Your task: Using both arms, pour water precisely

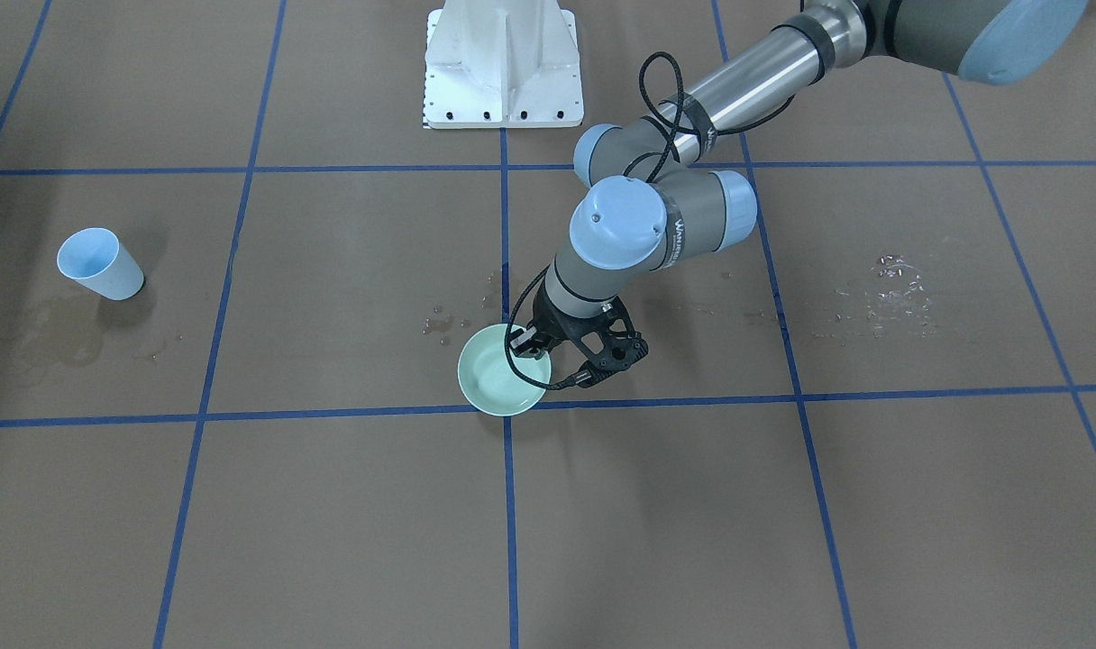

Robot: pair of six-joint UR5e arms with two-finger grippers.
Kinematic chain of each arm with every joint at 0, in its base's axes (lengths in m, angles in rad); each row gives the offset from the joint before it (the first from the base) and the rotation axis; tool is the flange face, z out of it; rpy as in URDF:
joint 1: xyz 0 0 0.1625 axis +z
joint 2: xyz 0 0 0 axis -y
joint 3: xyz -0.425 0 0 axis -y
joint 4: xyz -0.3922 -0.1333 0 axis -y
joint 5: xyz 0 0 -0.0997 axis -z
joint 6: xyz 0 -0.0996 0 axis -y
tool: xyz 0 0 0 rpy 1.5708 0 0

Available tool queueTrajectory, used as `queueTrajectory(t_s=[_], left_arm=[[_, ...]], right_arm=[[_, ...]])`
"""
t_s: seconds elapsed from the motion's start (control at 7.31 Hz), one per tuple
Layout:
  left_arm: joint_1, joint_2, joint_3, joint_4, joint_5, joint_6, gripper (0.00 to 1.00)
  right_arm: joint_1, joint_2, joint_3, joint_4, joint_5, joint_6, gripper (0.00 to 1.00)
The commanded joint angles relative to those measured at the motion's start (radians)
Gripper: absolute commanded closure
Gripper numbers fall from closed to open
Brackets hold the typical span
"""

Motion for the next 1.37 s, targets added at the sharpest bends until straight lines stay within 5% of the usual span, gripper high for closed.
queueTrajectory(t_s=[0.0,0.41,0.68,0.82,1.09,1.23], left_arm=[[-0.001,0.001,-0.003,0.004,0.001,0.006,0.0],[-0.099,0.044,-0.214,0.051,-0.001,0.004,0.0],[-0.163,0.133,-0.364,0.114,0.002,0.007,0.0],[-0.191,0.189,-0.415,0.115,0.001,0.009,0.0],[-0.193,0.233,-0.457,0.115,0.001,0.009,0.0],[-0.193,0.242,-0.462,0.115,0.004,0.009,0.0]], right_arm=[[0.0,0.011,0.004,0.0,0.0,0.004,0.01],[-0.003,0.115,0.123,-0.008,-0.027,0.006,0.01],[-0.003,0.068,0.142,0.006,-0.026,0.032,0.01],[-0.027,0.032,0.204,0.035,-0.041,0.194,0.01],[-0.319,-0.086,0.382,0.239,-0.307,0.765,0.01],[-0.395,-0.125,0.47,0.241,-0.342,0.884,0.01]])
